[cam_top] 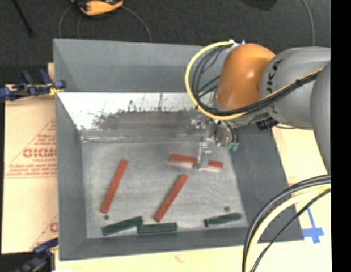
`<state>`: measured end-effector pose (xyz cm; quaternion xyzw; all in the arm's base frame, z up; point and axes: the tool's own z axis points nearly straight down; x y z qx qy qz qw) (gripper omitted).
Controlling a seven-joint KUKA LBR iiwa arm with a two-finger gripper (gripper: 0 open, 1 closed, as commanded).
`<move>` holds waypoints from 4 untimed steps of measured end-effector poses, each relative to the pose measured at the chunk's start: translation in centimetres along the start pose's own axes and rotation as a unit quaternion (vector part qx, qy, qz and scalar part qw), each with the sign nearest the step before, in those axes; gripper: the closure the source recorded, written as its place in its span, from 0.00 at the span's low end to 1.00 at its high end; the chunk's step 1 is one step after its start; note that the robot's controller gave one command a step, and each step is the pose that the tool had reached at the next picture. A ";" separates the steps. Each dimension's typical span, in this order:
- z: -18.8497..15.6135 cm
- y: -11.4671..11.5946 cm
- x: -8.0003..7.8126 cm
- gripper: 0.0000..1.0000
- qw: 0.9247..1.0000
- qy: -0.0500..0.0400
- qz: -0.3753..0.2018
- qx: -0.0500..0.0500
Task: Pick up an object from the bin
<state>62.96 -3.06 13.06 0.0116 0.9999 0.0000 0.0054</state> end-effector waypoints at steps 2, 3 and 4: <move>5.7 0.1 5.3 0.00 0.992 0.003 -0.126 0.000; 5.7 0.1 5.3 1.00 0.992 0.003 -0.126 0.000; 5.7 0.1 5.3 0.00 0.992 0.003 -0.126 0.000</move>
Offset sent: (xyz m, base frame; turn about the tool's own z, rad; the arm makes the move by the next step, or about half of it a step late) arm 0.0000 0.0000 0.0000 0.0000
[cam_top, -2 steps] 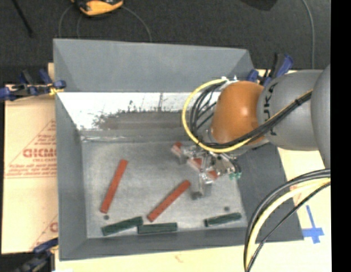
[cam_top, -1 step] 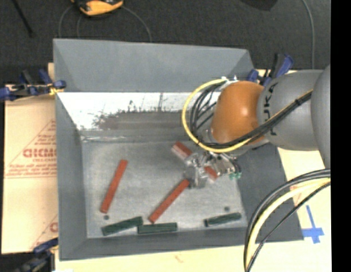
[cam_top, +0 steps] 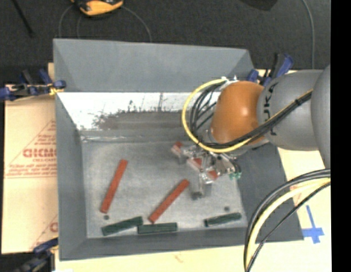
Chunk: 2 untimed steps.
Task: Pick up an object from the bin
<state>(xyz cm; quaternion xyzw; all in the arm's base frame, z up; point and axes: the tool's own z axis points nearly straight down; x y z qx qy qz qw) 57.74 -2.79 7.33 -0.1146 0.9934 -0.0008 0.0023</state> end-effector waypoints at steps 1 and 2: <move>0.0 0.0 0.0 1.00 1.000 0.000 0.000 0.000; 0.0 0.0 0.0 0.00 1.000 0.000 0.000 0.000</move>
Offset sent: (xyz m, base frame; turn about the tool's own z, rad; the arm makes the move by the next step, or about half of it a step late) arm 0.0000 0.0000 0.0000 0.0000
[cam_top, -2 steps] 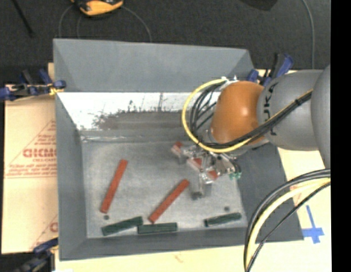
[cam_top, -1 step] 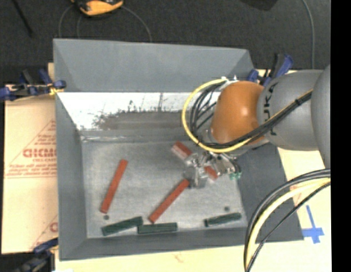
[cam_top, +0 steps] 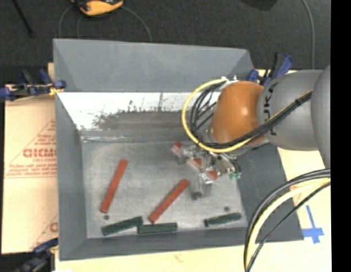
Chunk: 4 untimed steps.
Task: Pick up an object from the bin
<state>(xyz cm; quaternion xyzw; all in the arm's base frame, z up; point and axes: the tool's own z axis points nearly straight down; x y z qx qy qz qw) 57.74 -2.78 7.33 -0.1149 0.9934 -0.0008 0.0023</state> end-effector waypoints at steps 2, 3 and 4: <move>0.3 7.7 5.6 1.00 0.997 0.001 -0.074 -0.002; 0.3 7.6 5.6 1.00 0.997 0.001 -0.074 -0.001; -4.4 4.7 5.5 1.00 0.997 0.004 -0.081 -0.003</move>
Offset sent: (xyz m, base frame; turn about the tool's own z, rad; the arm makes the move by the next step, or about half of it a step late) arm -0.0724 0.0617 -0.0033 -0.1458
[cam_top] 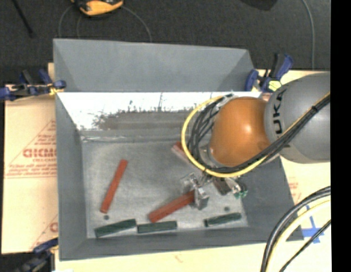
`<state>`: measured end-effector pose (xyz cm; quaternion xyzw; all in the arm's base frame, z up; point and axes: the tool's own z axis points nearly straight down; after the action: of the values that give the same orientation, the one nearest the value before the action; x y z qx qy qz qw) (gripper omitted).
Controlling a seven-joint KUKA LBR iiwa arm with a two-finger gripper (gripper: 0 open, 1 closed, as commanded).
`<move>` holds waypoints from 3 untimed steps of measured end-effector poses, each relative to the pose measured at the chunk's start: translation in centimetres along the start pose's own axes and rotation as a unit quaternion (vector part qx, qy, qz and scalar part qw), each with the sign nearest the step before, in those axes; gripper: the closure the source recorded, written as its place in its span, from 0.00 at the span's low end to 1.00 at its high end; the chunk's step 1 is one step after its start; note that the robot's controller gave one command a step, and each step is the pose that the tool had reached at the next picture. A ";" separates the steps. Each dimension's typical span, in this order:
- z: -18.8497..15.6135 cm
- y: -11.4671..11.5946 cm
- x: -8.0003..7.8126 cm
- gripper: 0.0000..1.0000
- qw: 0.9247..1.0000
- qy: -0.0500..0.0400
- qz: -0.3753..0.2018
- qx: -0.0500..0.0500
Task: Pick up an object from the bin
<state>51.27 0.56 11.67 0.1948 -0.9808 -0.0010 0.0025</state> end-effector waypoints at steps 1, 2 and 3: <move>-4.8 -2.9 0.4 1.00 1.000 -0.009 0.003 0.006; -15.7 -3.4 -3.2 1.00 1.000 -0.005 -0.002 0.002; -15.7 -3.4 -3.2 0.00 1.000 -0.005 -0.001 0.002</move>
Offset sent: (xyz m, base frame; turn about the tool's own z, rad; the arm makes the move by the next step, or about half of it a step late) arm 0.0424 -0.0184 0.1556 -0.0067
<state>55.63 -1.32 27.32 0.1956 -0.9807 -0.0001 -0.0025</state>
